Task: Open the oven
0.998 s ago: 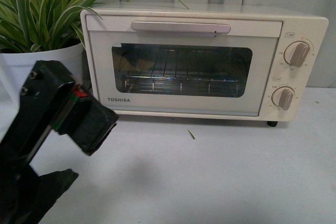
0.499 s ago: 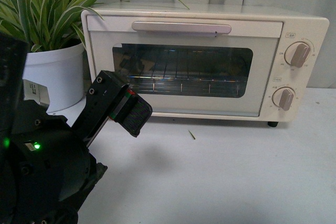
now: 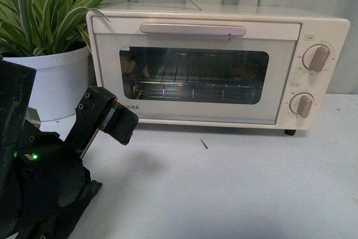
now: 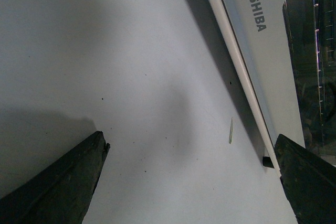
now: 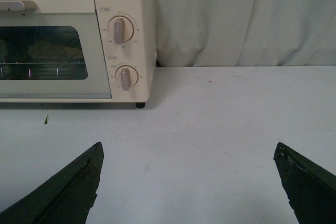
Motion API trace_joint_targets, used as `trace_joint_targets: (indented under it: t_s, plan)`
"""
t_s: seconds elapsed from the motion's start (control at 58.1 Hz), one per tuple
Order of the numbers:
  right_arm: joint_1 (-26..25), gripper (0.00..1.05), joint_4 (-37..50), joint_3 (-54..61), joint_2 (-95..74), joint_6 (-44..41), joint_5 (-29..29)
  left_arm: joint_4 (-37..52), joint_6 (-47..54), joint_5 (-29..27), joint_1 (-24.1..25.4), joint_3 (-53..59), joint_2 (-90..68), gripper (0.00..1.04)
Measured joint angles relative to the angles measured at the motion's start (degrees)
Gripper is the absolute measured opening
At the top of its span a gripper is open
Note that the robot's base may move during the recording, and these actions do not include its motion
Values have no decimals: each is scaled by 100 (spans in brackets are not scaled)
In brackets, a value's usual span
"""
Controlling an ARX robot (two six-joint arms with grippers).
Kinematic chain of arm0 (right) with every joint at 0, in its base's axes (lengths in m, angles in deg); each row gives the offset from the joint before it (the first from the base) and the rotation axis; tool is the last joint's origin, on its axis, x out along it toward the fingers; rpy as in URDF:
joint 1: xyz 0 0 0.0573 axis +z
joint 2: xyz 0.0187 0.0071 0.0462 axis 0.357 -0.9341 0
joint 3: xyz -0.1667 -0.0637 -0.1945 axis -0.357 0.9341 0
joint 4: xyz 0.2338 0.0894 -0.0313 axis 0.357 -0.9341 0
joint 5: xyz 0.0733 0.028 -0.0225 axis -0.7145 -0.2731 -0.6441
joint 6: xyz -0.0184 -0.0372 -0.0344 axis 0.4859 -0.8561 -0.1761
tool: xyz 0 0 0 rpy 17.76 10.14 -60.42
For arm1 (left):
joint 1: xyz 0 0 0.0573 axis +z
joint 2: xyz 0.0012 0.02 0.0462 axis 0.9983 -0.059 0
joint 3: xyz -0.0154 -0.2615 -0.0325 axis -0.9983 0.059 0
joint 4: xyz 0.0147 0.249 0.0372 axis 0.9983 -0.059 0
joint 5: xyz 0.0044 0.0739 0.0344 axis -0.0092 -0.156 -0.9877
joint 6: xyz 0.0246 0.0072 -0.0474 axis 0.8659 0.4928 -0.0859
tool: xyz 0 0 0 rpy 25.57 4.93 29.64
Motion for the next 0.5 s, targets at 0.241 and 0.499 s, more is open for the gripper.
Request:
trace_joint_targets:
  t_s: [0.241, 0.499]
  plan:
    - [-26, 95, 4, -2, -11, 50, -90, -184, -7, 2, 2, -79, -26, 98]
    - [57, 95, 1025, -323, -1270, 452, -382, -262, -7, 79, 79, -101, -7, 98]
